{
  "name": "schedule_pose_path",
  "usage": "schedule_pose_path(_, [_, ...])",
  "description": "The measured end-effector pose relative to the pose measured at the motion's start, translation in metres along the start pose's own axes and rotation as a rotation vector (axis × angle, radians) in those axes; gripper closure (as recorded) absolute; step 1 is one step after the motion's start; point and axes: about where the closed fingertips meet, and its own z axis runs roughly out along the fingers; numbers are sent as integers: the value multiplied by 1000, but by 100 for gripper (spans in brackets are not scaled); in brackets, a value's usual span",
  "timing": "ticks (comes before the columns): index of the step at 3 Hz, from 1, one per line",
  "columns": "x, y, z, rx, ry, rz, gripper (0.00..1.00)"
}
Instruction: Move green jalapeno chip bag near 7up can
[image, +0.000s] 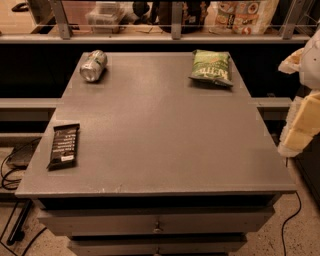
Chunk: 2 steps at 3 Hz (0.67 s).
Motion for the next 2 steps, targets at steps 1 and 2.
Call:
schedule_pose_path(1, [0,0,0,0,0,0,0])
schedule_pose_path(2, [0,-10,3,36,-57,83,0])
